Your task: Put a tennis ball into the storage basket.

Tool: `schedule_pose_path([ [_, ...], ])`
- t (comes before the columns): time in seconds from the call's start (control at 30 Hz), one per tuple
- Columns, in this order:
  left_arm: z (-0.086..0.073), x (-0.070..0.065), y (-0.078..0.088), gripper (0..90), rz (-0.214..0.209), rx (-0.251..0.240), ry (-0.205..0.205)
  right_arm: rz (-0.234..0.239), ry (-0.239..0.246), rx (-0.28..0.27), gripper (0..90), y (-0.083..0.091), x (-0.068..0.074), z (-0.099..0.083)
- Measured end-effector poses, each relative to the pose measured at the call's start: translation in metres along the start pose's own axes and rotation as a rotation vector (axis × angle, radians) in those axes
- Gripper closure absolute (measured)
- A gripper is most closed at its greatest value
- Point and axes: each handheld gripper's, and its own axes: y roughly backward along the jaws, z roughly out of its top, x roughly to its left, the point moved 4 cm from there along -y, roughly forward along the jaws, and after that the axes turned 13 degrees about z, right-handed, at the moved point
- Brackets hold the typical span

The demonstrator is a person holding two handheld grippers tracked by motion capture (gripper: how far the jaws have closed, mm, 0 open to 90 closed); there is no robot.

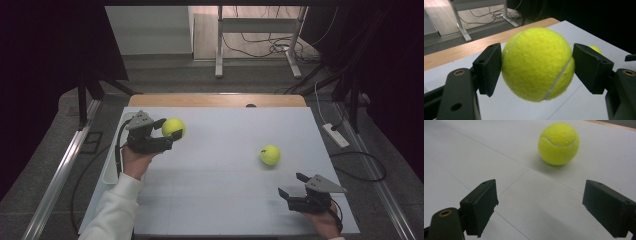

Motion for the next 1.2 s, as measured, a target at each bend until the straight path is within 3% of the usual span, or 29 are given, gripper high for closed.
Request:
schedule_pose_path([
  [1.2,-0.003,0.046,0.016,27.1,0.136,-0.001,0.026,-0.003,-0.001,-0.002,12.5,0.0,0.0,0.001],
])
